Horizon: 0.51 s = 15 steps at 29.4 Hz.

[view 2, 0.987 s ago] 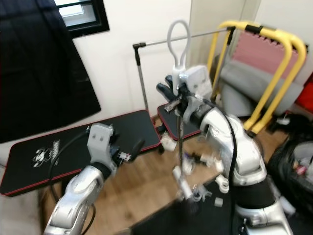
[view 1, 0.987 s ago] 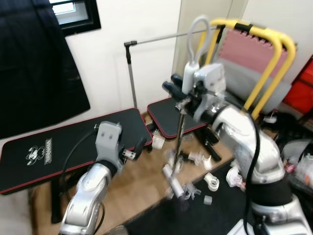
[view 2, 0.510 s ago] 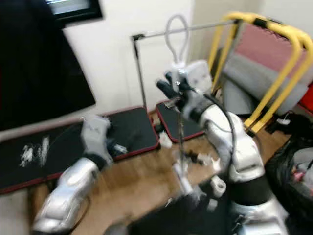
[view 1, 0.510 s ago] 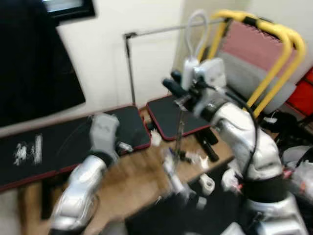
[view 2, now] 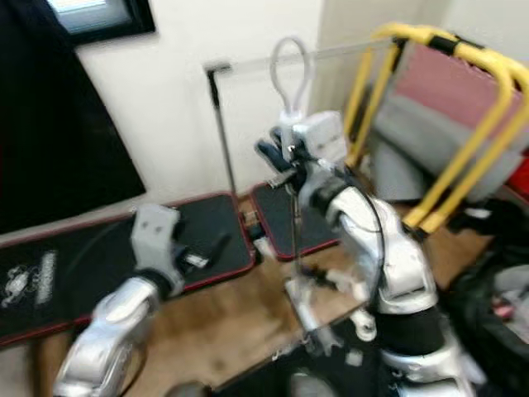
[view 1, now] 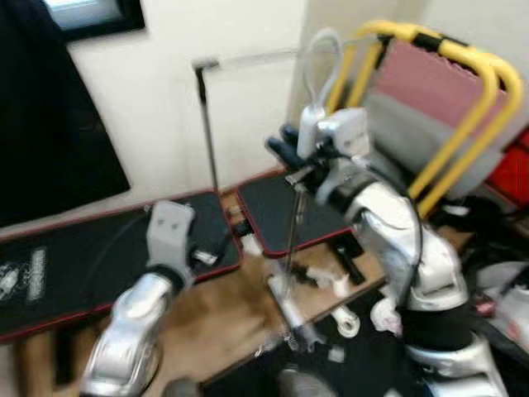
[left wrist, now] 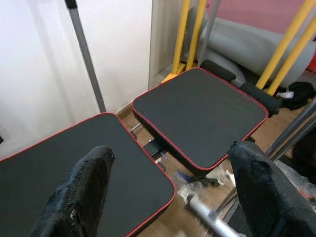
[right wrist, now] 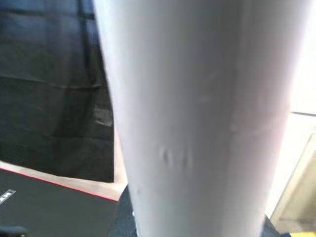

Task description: Sweep floor

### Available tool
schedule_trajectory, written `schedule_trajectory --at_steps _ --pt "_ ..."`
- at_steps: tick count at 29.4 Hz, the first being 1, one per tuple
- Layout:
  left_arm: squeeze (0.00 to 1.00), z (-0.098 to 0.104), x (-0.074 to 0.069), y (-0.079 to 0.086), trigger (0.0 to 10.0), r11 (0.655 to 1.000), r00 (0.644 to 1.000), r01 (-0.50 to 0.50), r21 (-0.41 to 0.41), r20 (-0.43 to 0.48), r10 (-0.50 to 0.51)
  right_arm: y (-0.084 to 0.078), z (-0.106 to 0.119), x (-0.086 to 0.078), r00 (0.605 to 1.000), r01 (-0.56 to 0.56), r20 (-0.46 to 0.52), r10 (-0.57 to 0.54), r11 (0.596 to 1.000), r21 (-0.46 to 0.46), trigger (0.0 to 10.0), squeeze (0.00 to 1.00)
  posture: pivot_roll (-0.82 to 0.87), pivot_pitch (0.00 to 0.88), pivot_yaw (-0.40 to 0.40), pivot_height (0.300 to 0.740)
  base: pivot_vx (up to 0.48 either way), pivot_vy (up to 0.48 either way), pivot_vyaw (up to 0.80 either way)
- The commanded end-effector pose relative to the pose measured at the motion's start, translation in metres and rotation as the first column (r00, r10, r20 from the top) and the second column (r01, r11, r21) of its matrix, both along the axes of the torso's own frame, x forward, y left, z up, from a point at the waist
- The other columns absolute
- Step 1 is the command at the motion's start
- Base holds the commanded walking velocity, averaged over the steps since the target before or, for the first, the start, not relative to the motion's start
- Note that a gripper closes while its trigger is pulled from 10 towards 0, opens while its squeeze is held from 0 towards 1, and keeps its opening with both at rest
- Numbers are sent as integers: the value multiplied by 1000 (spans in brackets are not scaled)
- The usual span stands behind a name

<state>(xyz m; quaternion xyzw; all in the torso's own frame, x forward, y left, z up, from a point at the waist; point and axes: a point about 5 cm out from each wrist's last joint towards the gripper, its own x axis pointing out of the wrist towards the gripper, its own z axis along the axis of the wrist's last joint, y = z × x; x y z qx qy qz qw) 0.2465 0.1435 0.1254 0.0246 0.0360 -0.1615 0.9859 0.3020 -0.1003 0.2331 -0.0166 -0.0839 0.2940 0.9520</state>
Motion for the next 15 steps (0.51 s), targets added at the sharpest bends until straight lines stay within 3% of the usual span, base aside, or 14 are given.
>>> schedule_trajectory --at_steps 1,5,6,10,15 --pt "0 -1 -7 -4 10000 999 999 47 -16 -22 -47 6 7 3 999 -10 40 9 999 36 10000 0 -124 197 -110 740 0 0 0" --pt "0 2 -12 -5 10000 998 998 58 -20 -24 -58 7 10 7 999 0 46 -2 999 49 10000 0 -113 218 -114 740 0 0 0" --pt "0 5 -20 -6 10000 996 996 81 -29 -31 -82 8 17 13 997 18 71 -22 998 53 10000 0 -104 255 -115 740 0 0 0" --pt "0 8 -27 -7 10000 994 994 101 -41 -47 -103 7 23 22 993 50 104 -55 998 41 10000 0 -100 270 -117 740 0 0 0" --pt "0 14 -48 -18 10000 977 976 200 -72 -73 -205 10 43 33 979 84 183 -94 995 58 10000 0 -84 317 -133 740 0 0 0"
